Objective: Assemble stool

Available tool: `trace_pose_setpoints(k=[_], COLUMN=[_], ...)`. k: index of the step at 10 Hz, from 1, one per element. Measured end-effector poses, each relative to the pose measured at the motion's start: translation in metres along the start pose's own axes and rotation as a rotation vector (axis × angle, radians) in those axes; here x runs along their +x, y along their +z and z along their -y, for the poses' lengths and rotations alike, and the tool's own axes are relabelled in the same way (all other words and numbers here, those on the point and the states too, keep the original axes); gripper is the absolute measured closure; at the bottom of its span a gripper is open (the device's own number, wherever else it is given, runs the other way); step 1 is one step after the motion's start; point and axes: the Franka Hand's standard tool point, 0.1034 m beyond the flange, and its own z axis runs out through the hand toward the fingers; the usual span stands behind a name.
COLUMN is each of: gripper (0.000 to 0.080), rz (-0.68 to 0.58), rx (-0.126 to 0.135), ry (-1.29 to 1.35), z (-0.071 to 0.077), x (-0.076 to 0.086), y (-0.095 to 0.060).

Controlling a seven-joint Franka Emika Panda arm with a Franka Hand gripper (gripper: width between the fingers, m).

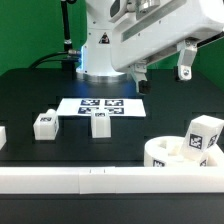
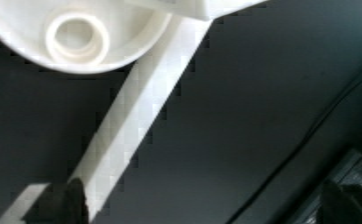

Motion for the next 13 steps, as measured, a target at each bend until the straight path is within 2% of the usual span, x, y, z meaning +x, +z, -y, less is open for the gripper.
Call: trace_pose_setpoints(k=[1, 2, 4, 5, 6, 8, 9, 10, 11, 13], gripper=[0.0151, 0.0151, 0.0151, 0.0151, 0.0151, 0.0151, 0.0151, 0.0151, 0.0151, 0.0151], rz=[-0.038, -0.032, -0.046, -0.064, -0.041, -0.026, 0.025, 0.166, 0.322, 0.424], rx=[-0.02, -0.036, -0.083, -0.105, -0.101, -0.101, -0.108, -0.125, -0.146, -0.184], ry=[-0.136, -0.231, -0.438, -0.526, -0.542, -0.534, -0.539, -0.536, -0.533, -0.508], z=[-0.019, -0.03, -0.063, -0.076, -0.073, -0.074, -0.079, -0.09, -0.098, -0.121], x=[0.012, 0.017, 0.04, 0.044, 0.038, 0.038, 0.032, 0.021, 0.02, 0.023], y=[0.0, -0.001, -0.001, -0.001, 0.001, 0.002, 0.006, 0.012, 0.012, 0.014])
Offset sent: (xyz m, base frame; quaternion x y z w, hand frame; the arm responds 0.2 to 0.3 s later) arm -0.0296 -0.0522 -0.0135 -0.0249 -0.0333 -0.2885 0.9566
